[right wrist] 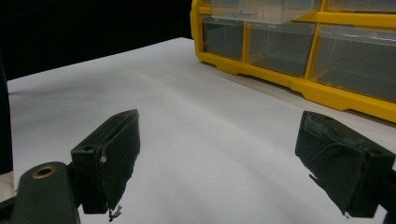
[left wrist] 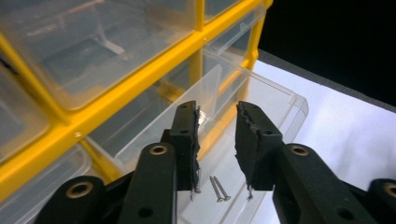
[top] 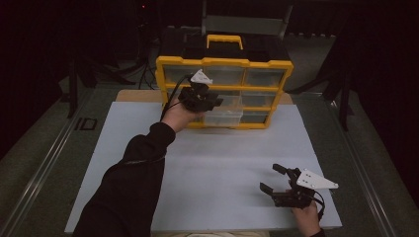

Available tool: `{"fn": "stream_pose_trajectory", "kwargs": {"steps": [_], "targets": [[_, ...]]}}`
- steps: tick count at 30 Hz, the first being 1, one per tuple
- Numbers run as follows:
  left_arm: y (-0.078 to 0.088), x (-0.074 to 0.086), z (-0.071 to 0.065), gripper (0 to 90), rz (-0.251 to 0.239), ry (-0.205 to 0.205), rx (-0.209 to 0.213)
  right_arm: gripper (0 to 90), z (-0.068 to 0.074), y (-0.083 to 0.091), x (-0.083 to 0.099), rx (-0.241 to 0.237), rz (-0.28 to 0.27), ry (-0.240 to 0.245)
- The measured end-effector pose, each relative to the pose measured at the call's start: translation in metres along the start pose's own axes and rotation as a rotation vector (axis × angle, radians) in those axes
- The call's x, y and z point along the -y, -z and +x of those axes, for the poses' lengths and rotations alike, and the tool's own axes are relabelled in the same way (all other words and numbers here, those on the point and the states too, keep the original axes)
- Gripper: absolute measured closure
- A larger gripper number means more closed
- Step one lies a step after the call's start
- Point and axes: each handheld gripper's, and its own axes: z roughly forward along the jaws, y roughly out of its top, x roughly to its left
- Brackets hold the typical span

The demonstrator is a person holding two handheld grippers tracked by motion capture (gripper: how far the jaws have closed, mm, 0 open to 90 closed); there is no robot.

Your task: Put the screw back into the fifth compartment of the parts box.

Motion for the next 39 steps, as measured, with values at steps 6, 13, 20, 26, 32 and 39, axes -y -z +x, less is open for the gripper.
{"fn": "stream_pose_trajectory", "kwargs": {"steps": [6, 13, 20, 26, 32, 39], "targets": [[0.014, 0.002, -0.001, 52.8, -0.003, 0.017, 0.008, 14.0, 0.000, 0.000, 0.000, 0.000, 0.003, -0.001], [0.036, 0.013, 0.003, 26.5, -0.027, 0.062, 0.018, 14.0, 0.000, 0.000, 0.000, 0.002, 0.002, -0.002], [0.057, 0.033, 0.006, 9.2, -0.066, 0.062, 0.098, 14.0, 0.000, -0.001, 0.000, 0.003, 0.007, 0.002], [0.072, 0.057, -0.001, 3.8, -0.096, 0.085, 0.132, 14.0, 0.000, -0.001, 0.000, 0.004, 0.006, 0.001], [0.087, 0.085, -0.011, 3.8, -0.096, 0.079, 0.109, 14.0, 0.001, -0.001, 0.000, 0.006, 0.008, 0.002], [0.097, 0.121, -0.021, 3.9, -0.088, 0.078, 0.111, 14.0, 0.001, -0.002, 0.000, 0.007, 0.013, 0.003]]}}
